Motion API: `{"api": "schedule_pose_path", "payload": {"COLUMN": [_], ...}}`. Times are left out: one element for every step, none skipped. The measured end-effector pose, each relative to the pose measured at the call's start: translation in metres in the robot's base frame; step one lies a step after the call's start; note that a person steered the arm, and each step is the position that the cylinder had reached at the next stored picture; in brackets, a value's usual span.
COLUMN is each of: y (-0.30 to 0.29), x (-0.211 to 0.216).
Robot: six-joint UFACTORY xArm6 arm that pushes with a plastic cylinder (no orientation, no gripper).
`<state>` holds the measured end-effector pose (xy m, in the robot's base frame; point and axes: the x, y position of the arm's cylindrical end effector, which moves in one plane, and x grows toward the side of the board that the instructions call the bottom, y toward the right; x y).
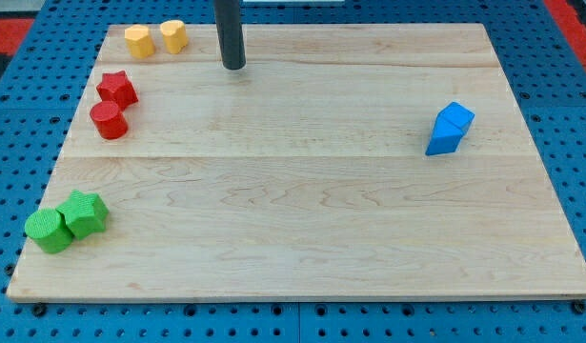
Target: Separate the cube from the triangle
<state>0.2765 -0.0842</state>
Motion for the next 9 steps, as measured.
{"api": "schedule_pose_path", "payload": {"y": [0.008,0.008,0.001,0.005,0.047,0.071,0.101,0.117,0.123], "x": [-0.003,-0.003,-0.002,0.0,-0.001,-0.003,-0.005,-0.012,-0.017]}}
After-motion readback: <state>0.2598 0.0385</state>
